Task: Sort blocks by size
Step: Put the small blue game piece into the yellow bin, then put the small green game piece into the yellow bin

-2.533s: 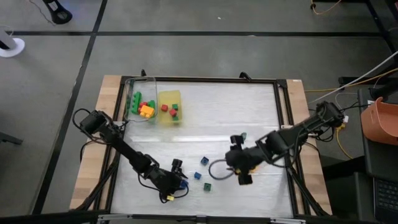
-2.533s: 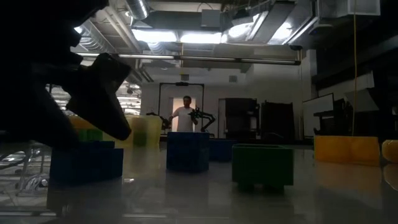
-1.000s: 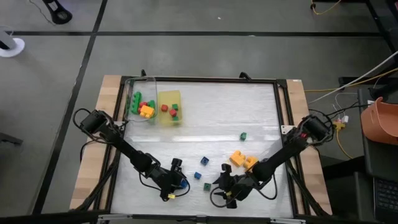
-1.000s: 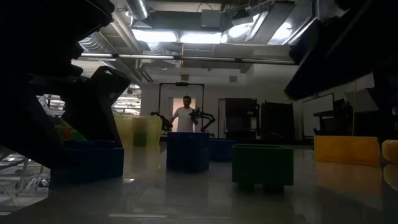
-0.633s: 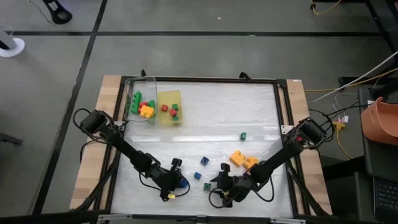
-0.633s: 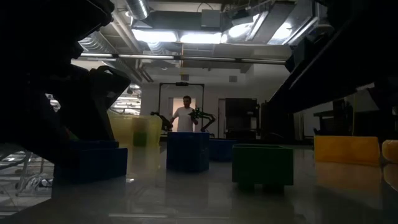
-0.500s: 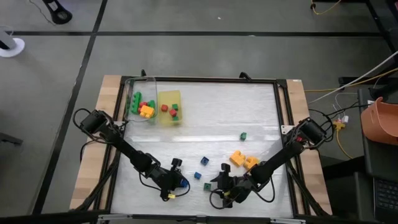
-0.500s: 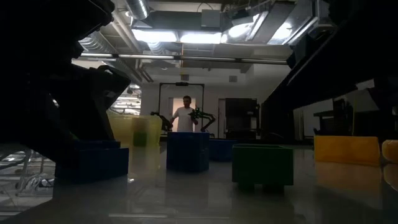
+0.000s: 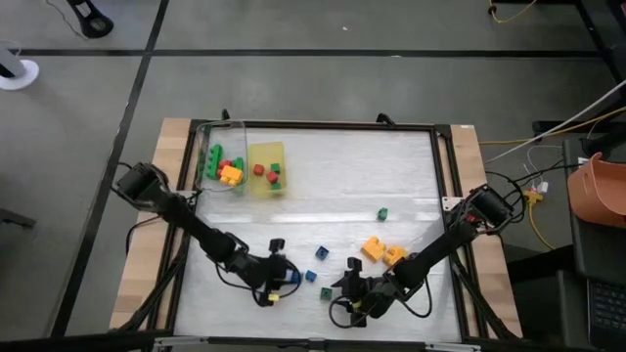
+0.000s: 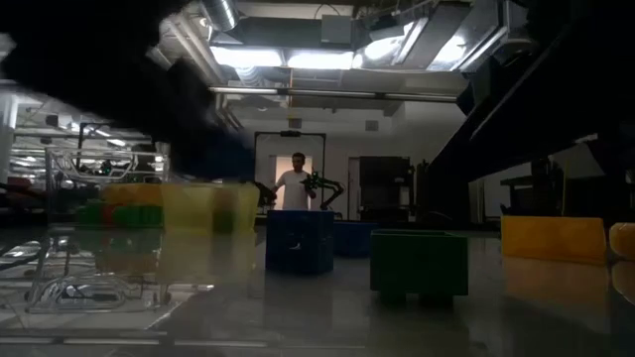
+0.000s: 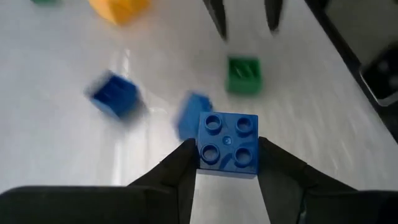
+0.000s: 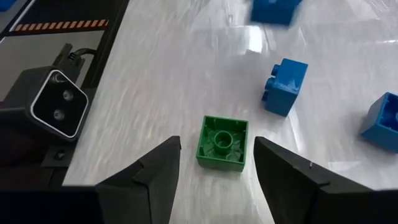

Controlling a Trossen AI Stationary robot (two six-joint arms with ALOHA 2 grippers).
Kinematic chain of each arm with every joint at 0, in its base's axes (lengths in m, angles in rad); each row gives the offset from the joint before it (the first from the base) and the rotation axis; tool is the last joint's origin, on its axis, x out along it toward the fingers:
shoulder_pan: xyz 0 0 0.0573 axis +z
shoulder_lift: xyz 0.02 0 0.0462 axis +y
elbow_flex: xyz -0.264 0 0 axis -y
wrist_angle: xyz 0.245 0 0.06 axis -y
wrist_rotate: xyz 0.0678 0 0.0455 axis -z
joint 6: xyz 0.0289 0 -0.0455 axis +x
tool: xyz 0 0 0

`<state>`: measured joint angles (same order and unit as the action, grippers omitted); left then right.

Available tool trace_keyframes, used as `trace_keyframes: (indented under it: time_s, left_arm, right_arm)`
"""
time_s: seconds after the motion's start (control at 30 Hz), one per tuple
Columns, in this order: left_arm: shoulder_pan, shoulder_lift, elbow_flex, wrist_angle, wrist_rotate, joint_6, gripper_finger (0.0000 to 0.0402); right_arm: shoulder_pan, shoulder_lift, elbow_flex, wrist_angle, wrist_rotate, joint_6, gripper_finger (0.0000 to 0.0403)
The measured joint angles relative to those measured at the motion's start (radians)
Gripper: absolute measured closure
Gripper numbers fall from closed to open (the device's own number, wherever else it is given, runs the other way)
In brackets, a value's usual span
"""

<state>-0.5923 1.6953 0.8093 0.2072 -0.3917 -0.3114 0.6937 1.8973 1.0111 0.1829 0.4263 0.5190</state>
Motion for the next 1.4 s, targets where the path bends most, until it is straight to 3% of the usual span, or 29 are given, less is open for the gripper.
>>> trace_keyframes:
  time_s: [0.23,0.4,0.5,0.7,0.93,1.2,1.4]
  left_arm:
    - [0.085,-0.195,0.0,-0.203,-0.247,0.114,0.0273]
    - [0.205,-0.317,0.0,-0.429,-0.441,0.085,0.0273]
    - [0.305,-0.357,0.0,-0.557,-0.498,0.038,0.0273]
    - [0.502,-0.35,0.0,-0.646,-0.478,-0.053,0.0271]
    - [0.672,-0.339,0.0,-0.644,-0.266,-0.071,0.0234]
    - [0.755,-0.339,0.0,-0.642,-0.239,-0.08,0.0189]
    - [0.763,-0.339,0.0,-0.642,-0.239,-0.137,0.0184]
  right_arm:
    - [0.0,0.0,0.0,0.0,-0.07,0.027,0.0201]
    - [0.0,0.0,0.0,0.0,-0.106,0.027,0.0201]
    - [0.0,0.0,0.0,0.001,-0.106,0.027,0.0201]
    - [0.0,0.0,0.0,0.001,-0.106,0.028,0.0201]
    - [0.0,0.0,0.0,0.002,-0.087,0.027,0.0201]
    - [0.0,0.0,0.0,0.0,-0.068,0.026,0.0201]
    - [0.0,0.0,0.0,-0.001,0.013,0.026,0.0201]
